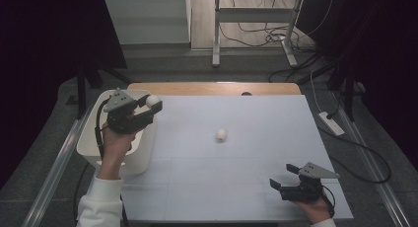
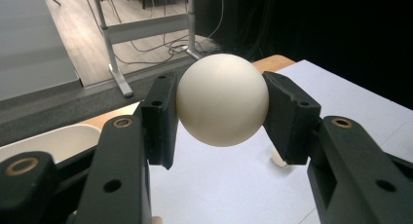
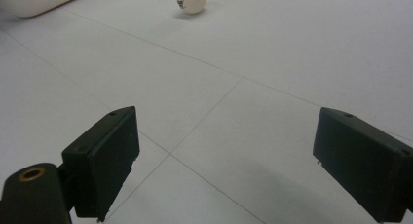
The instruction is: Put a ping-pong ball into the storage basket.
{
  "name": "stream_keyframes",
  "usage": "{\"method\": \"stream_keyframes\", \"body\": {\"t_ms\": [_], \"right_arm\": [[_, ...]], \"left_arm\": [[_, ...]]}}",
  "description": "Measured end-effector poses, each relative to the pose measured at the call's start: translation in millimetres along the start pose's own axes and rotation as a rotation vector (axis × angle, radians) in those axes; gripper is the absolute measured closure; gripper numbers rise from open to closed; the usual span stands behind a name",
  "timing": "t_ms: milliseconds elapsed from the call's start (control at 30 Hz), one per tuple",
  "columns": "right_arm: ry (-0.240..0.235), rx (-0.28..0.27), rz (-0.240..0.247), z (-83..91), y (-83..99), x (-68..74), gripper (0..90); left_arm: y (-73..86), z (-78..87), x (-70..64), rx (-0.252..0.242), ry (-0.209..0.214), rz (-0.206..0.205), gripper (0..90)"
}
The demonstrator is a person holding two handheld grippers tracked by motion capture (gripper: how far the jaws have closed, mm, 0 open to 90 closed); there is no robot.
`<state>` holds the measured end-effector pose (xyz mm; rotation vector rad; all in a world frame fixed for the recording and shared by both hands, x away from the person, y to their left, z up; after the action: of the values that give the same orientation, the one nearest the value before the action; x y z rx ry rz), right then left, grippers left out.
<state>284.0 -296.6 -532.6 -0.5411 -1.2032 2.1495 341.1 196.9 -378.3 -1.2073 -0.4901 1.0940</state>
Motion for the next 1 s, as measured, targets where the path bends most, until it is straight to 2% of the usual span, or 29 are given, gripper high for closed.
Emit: {"method": "stream_keyframes", "body": {"t_ms": [367, 600, 1000], "right_arm": [[0.000, -0.001, -0.003, 0.0, 0.0, -0.2, 9.7], [0.002, -0.001, -0.003, -0.1, 0.0, -0.5, 9.7], [0.003, 0.001, -0.007, -0.5, 0.1, -0.8, 9.7]], "left_arm": [[-1.2, 0.6, 13.3, 0.015, -0.037, 0.005, 50.7], [-1.4, 1.6, 21.0, 0.026, -0.042, 0.020, 50.7], [-0.4, -1.7, 41.2, 0.054, -0.085, 0.048, 50.6]]}}
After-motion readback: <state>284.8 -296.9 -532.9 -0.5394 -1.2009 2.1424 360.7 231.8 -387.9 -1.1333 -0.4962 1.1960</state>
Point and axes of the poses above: each handheld gripper's, and its own axes: z roughly backward along the jaws, y roughly out of its underside, x roughly to its left, the point moved 3 cm from there along -z, roughly forward along the jaws, and after that the axes turned 10 degrees about z, right-handed, at the moved point
